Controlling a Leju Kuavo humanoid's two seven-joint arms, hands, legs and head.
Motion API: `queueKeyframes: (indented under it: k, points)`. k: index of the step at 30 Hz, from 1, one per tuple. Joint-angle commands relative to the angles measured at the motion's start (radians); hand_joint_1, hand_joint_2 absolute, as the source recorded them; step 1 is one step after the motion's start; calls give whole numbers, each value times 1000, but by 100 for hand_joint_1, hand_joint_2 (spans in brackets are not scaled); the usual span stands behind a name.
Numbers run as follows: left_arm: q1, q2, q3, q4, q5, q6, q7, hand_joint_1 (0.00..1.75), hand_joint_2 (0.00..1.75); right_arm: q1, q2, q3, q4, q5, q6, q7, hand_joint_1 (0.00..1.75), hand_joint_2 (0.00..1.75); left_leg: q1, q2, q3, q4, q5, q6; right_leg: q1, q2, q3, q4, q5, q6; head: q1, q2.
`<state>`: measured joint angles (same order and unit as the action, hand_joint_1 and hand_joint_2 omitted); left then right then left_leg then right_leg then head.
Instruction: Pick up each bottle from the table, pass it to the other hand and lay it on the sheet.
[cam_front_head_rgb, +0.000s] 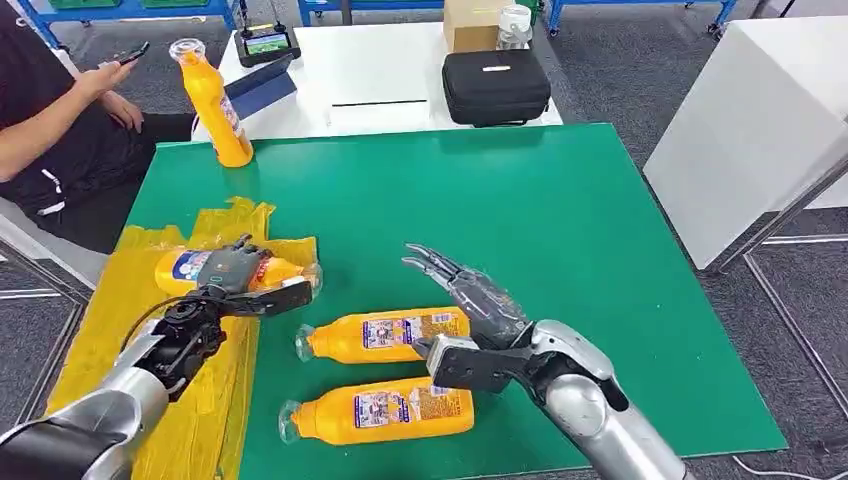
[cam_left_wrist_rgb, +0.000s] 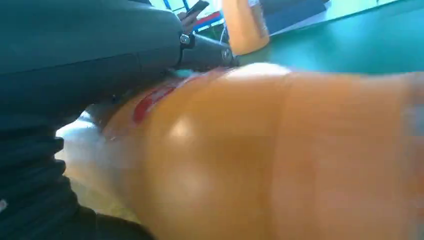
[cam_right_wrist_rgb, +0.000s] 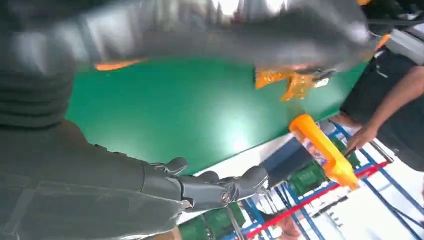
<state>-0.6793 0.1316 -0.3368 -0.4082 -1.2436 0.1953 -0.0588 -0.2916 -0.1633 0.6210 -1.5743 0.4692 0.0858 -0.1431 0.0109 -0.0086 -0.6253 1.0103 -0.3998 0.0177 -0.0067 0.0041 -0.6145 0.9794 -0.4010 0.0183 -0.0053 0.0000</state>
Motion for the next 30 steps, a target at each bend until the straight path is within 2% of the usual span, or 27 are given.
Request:
queueKeyframes:
  k: [1,3,10,14,16,18,23,27,30]
  points:
    - [3,21,-2,94,41,-3,-29,0,0,-3,-36,47,32,7,29,7,0,175,0,3,3,-2,-1,0,0,2,3,-2,0,0,0,0]
    - [8,24,17,76,65,26,-50,0,0,4,-46,75,25,23,35,-3,0,175,0,2,3,-1,0,0,0,1,2,-1,0,0,0,0]
    - [67,72,133,-77,296,74,-251,0,0,72,-24,180,92,69,57,-1,0,175,0,3,2,-2,0,-1,0,2,2,-2,0,0,0,0]
    - [140,35,288,-279,625,109,-417,0,0,42,-9,212,139,74,59,8,0,175,0,2,0,-1,0,-1,0,1,0,-1,0,0,0,0]
    - [210,31,319,-468,764,112,-430,0,0,6,10,256,175,87,55,23,0,175,0,2,-2,0,0,-1,0,1,-2,-1,0,0,0,0]
    - [240,43,313,-530,788,103,-417,0,0,-3,20,271,186,89,45,31,0,175,0,2,-2,0,0,-1,0,1,-2,-1,0,0,0,0]
    - [245,50,301,-537,812,133,-436,0,0,7,20,298,178,126,4,62,0,175,0,4,-3,0,-1,-1,0,2,-4,-1,-1,0,0,0]
    - [224,54,286,-478,835,139,-419,0,0,8,28,351,197,231,-46,151,0,175,0,2,-3,0,-1,-1,1,1,-4,-1,-1,-1,0,0]
    - [245,52,286,-484,840,148,-428,0,0,15,13,351,219,239,-48,166,0,175,0,3,-4,-1,-1,-1,0,2,-5,-1,-1,0,0,0]
